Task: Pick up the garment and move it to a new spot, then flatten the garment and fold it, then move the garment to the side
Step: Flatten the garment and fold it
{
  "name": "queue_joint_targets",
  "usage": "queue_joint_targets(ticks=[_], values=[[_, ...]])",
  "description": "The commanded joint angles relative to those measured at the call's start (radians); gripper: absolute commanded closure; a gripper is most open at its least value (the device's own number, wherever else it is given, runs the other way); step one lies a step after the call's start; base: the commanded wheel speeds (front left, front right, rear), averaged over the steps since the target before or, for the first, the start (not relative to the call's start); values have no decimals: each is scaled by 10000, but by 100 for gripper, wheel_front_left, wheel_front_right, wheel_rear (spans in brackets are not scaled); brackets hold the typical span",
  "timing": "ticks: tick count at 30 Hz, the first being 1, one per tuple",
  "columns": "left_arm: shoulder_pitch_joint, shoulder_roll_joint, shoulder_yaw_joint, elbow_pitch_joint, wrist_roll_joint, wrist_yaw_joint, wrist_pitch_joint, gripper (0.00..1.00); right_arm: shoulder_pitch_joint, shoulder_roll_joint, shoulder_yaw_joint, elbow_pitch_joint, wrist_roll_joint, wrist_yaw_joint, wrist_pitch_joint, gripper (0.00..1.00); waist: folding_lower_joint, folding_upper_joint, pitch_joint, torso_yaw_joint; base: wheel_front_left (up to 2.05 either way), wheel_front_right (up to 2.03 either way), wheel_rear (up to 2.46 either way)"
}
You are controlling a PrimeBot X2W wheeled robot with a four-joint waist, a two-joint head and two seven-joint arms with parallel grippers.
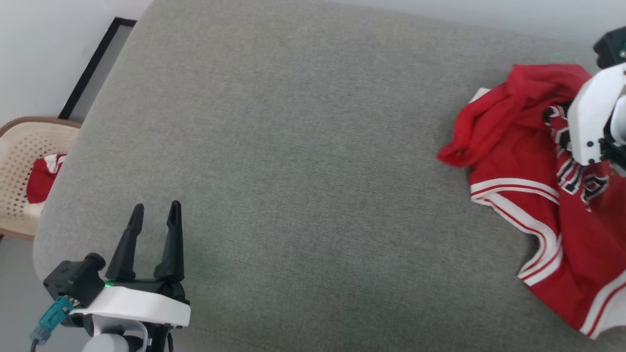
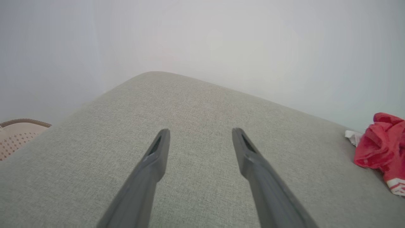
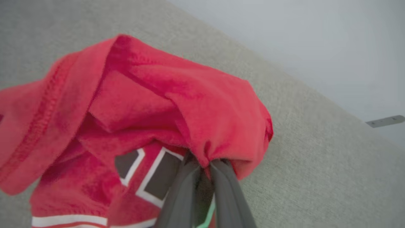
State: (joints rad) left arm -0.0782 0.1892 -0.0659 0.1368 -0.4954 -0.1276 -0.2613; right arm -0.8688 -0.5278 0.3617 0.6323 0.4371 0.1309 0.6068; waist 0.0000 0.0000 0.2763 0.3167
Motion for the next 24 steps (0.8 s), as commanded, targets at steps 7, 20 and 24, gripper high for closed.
queue_joint_targets(ticks=[7, 20, 24], values=[[-227, -42, -93, 105, -79, -28, -50, 0, -849, 464, -40, 2467, -483, -3, -545, 0, 0, 0, 133, 204, 0, 0, 0], [227, 207, 445, -138, 86, -28, -50, 0, -982, 552, 1041, 1889, 144, -3, -1611, 0, 0, 0, -222, -904, 0, 0, 0], [273, 300, 516, -267, 95, -28, -50, 0, -622, 493, 1118, 1139, 450, -3, -1874, 0, 0, 0, -397, -1389, 0, 0, 0]])
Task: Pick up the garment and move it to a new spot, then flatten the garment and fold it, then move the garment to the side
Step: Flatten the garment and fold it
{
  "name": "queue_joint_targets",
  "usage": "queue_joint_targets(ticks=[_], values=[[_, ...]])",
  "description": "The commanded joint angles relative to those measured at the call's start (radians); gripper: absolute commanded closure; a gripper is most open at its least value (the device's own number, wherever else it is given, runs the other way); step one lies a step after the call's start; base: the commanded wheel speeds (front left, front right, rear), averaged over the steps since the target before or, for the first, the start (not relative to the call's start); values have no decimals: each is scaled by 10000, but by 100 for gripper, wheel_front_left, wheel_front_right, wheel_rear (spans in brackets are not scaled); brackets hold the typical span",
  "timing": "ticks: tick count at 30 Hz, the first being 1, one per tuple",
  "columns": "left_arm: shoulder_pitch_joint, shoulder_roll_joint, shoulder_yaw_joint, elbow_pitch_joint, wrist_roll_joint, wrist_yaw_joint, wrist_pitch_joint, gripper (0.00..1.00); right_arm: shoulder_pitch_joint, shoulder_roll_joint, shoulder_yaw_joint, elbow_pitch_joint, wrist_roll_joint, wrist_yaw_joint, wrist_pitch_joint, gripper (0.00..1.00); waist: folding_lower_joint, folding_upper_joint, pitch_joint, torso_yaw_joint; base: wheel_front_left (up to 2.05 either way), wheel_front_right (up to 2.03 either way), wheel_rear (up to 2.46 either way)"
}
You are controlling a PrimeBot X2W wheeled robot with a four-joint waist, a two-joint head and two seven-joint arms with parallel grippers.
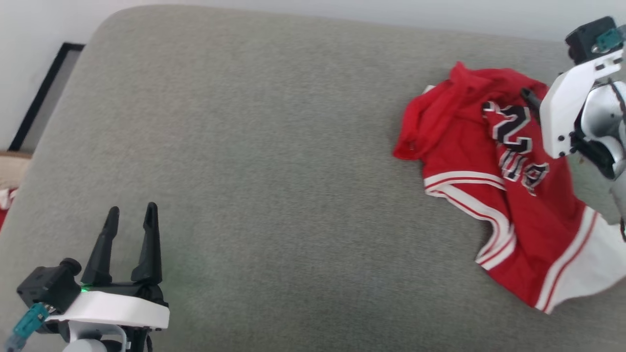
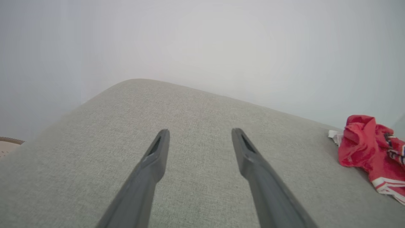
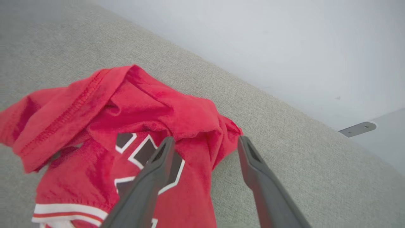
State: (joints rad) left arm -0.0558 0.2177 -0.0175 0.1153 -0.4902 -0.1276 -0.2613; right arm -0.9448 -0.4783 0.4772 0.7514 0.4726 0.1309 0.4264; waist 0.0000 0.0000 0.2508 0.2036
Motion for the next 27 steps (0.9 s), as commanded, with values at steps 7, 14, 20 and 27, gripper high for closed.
queue_joint_targets(ticks=[7, 14, 20, 27], values=[[212, 255, 127, -154, 79, -28, -50, 0, 1053, 122, -218, -1244, 198, -3, -312, 0, 0, 0, -387, -1002, 0, 0, 0], [195, 539, 166, -255, 77, -29, -50, 0, 2513, 499, -1120, -2776, -33, -3, -250, 0, 0, 0, -547, -1772, 0, 0, 0], [309, 673, 133, -250, 71, -29, -50, 0, 4176, 927, -2133, -4288, -493, -3, 272, 0, 0, 0, -695, -2226, 0, 0, 0], [308, 826, 104, -320, -11, -29, -50, 0, 5992, 1572, -3380, -5856, -1147, -3, 1274, 0, 0, 0, -690, -2528, 0, 0, 0]])
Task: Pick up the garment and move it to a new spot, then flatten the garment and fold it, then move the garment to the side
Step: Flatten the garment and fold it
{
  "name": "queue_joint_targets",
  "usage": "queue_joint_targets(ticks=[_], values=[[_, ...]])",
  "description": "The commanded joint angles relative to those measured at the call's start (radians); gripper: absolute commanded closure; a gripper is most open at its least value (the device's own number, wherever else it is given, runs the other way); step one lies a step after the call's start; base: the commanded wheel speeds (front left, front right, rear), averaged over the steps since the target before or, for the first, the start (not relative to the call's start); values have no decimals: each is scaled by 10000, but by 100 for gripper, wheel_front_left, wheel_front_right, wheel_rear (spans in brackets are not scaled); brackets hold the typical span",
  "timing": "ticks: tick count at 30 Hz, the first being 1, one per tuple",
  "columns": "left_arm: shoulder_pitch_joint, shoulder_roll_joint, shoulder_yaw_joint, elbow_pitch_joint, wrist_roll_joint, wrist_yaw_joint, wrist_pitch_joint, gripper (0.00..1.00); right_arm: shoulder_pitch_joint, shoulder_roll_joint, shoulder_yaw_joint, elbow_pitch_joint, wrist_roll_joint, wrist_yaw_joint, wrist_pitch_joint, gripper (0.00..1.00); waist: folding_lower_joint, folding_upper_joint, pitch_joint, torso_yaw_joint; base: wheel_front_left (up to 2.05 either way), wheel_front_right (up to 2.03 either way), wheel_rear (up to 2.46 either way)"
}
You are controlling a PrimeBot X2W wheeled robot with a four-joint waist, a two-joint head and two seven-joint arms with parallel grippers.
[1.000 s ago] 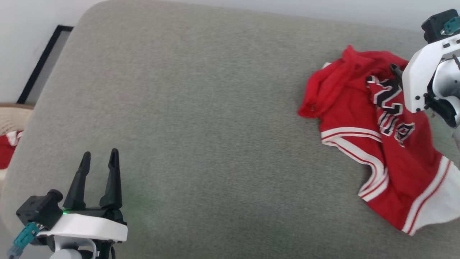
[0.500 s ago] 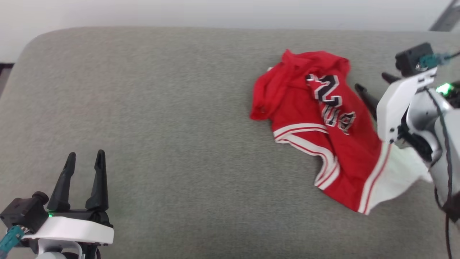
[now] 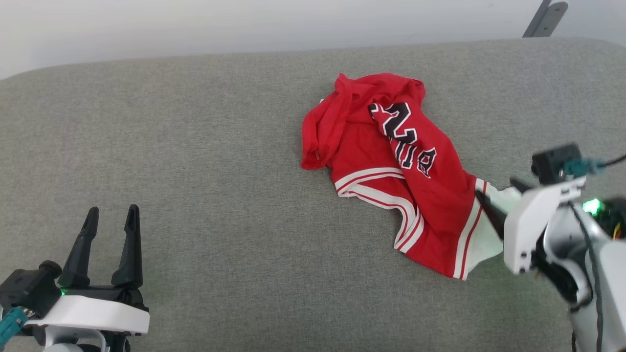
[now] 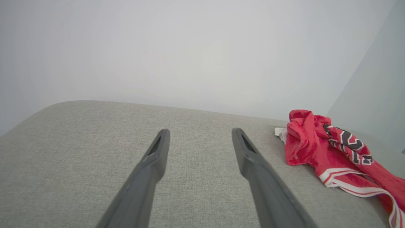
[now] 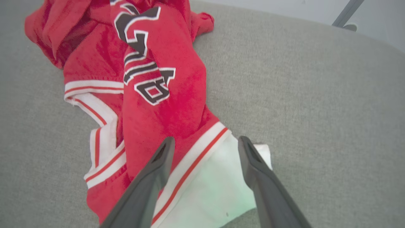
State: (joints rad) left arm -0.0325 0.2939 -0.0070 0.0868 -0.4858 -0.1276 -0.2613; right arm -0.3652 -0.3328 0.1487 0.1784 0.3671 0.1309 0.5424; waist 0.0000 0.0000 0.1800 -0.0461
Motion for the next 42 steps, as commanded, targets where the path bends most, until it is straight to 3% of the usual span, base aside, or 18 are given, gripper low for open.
queue_joint_targets(ticks=[1, 9, 17, 18, 19, 24, 31, 39, 42], values=[[70, 79, -11, -42, -65, -29, -50, 0, 432, 216, -249, -286, -165, -3, 323, 0, 0, 0, 28, -48, 0, 0, 0], [-51, 105, -221, -31, -83, -29, -50, 0, 1261, 713, -972, -457, -866, -3, 1466, 0, 0, 0, 169, 66, 0, 0, 0], [-287, 94, -444, 93, -140, -29, -50, 0, 549, 961, -939, 1487, -1107, -3, 1933, 0, 0, 0, 325, 387, 0, 0, 0], [-295, 82, -462, 109, -142, -29, -50, 0, 459, 951, -853, 1735, -1104, -3, 1891, 77, 0, 0, 327, 419, 0, 0, 0], [-295, 74, -478, 132, -135, -29, -50, 0, 362, 951, -795, 1987, -1034, -3, 1858, 100, 0, 0, 328, 444, 0, 0, 0], [-266, 47, -440, 153, -157, -29, -50, 0, 56, 703, -535, 2292, -876, -5, 1920, 100, 0, 0, 296, 495, 0, 0, 0], [-120, 1, -309, 107, -145, -29, -50, 0, 198, -385, -537, 1164, -287, -8, 2622, 100, 0, 0, 315, 430, 0, 0, 0], [-172, -66, -310, 70, -158, -29, -50, 0, 802, -1284, -2060, 710, -364, -5, 3581, 100, 0, 0, 420, 469, 0, 0, 0], [-246, -46, -337, 70, -182, -29, -50, 0, 715, -1078, -2591, 1044, -469, -5, 3581, 100, 0, 0, 470, 499, 0, 0, 0]])
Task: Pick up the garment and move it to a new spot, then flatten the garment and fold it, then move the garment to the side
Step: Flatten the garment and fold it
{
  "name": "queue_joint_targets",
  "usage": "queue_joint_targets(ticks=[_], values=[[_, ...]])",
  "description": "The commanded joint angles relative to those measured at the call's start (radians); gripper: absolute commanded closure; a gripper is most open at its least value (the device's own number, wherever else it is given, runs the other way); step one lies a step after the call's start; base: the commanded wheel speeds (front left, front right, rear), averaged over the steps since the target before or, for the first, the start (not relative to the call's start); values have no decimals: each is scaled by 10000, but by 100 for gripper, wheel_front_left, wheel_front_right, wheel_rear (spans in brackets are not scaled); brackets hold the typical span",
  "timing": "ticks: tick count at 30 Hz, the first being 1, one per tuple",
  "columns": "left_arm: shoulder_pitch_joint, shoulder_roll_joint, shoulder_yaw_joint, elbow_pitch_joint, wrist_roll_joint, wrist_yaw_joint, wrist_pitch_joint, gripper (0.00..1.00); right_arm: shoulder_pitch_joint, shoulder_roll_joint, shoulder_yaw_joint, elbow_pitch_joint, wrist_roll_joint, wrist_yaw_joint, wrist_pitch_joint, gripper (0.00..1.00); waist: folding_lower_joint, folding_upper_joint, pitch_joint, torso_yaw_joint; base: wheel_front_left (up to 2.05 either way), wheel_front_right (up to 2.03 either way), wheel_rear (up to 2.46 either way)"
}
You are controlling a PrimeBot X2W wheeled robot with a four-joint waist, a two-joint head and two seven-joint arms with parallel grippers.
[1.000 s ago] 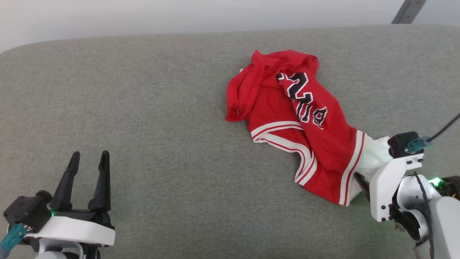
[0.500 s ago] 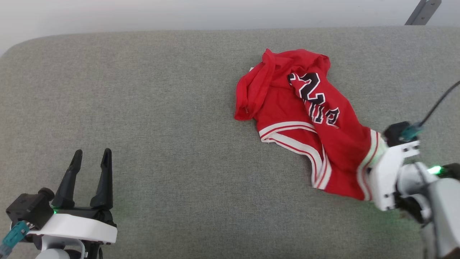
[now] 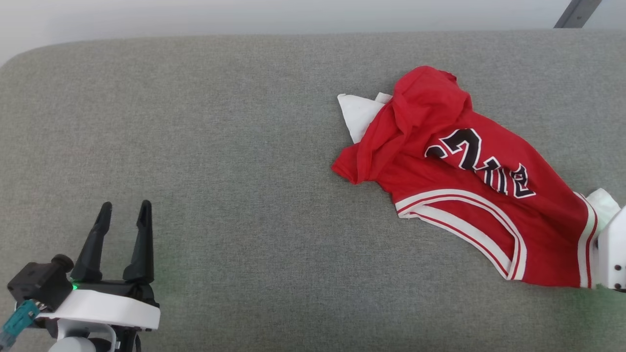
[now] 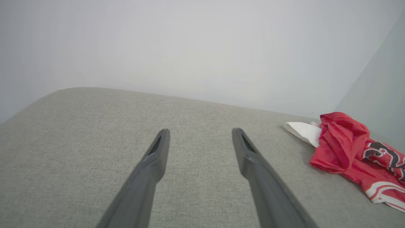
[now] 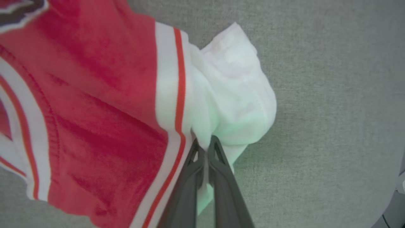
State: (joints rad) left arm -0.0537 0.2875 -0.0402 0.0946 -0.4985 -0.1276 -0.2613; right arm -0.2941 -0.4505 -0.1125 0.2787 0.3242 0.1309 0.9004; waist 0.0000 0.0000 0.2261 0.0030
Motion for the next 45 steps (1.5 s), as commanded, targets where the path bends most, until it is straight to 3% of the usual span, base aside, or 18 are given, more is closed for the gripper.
queue_joint_targets(ticks=[1, 3, 4, 12, 18, 22, 32, 40, 45], values=[[-57, 49, -46, 2, -64, -29, -50, 0, -68, 156, -69, 131, -127, -5, -99, 100, 0, 0, 29, 21, 0, 0, 0], [-160, 138, -173, 9, -76, -29, -50, 0, -222, 304, -211, 359, -307, -5, -296, 53, 0, 0, 49, 40, 0, 0, 0], [-224, 198, -272, 14, -119, -29, -50, 0, -266, 381, -219, 407, -407, -3, -385, 0, 0, 0, 52, 46, 0, 0, 0], [-880, 1095, -1356, -218, -909, -29, 526, 0, -405, 892, -262, 72, -499, -3, -979, 0, 0, 0, -91, -127, 0, 0, 0], [-1799, 2051, -2429, -843, -1751, -28, 1885, 0, -61, 1402, -375, -1227, -682, -5, -1552, 0, 0, 0, -310, -507, 0, 0, 0], [-2301, 2376, -2849, -1087, -1984, -29, 2474, 0, 109, 1691, -301, -1839, -620, -3, -1993, 0, 0, 0, -406, -723, 0, 0, 0], [-4271, 3052, -4490, -1294, -2969, -30, 4482, 0, 404, 2752, 104, -3000, -1214, -3, -4838, 0, 0, 0, -602, -1319, 0, 0, 0], [-6065, 3161, -6091, -739, -3803, -28, 5801, 0, 375, 3427, 525, -2712, -1890, -3, -7518, 0, 0, 0, -530, -1849, 0, 0, 0], [-6972, 3075, -7006, -186, -4387, -30, 6426, 0, 271, 3777, 591, -2143, -2206, -3, -8562, 0, 0, 0, -359, -2233, 0, 0, 0]])
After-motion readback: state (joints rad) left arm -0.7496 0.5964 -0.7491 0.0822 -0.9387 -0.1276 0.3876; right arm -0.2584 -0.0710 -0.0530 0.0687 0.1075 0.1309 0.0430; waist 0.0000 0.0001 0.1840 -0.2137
